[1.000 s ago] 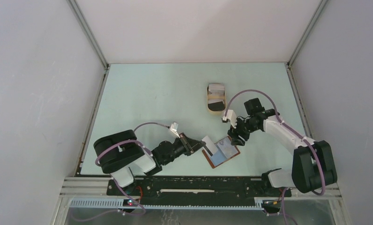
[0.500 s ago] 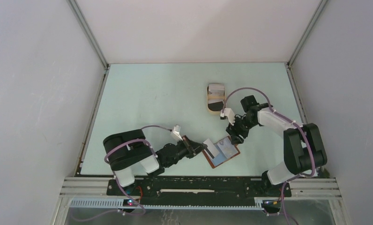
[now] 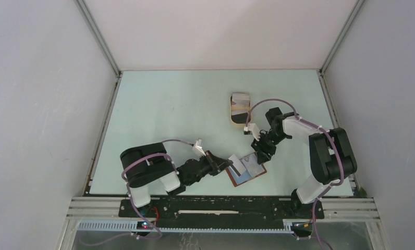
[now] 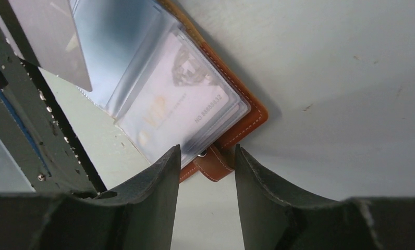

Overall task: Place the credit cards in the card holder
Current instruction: Insert the credit card into the card holder.

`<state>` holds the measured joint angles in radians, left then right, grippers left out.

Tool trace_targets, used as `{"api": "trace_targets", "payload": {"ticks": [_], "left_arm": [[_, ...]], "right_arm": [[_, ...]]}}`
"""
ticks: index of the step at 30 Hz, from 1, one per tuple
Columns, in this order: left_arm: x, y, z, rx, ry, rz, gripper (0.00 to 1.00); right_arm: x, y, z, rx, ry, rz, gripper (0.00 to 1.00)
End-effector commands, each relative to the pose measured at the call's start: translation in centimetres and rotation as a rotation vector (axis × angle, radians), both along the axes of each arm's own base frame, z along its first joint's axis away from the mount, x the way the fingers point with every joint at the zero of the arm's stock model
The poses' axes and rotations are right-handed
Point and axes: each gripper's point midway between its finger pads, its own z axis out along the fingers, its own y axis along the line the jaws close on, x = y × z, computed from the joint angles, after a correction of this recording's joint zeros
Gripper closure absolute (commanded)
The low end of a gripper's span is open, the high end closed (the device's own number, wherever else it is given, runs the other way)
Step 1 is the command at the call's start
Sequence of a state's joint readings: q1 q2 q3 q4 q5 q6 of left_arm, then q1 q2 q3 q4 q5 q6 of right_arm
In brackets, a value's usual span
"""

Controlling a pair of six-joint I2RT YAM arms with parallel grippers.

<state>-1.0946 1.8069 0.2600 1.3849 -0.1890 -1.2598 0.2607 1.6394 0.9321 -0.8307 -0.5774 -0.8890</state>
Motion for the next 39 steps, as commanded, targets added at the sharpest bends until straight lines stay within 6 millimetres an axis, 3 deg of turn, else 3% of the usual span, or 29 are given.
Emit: {"api": "trace_targets", "payload": {"ticks": [1,39], "left_arm": [[0.5,-1.1,1.6,-0.061,-0.019,0.013,1.0],[-0.8,-0.1,-1.8,0.013,0.078,0.044,1.0]], "right_arm": [[-0.6,0.9,0.7,0.022,0.028,0.033,0.5],[-0.7,1.2,0.2,-0.015,0.058,0.01,0.56]]}}
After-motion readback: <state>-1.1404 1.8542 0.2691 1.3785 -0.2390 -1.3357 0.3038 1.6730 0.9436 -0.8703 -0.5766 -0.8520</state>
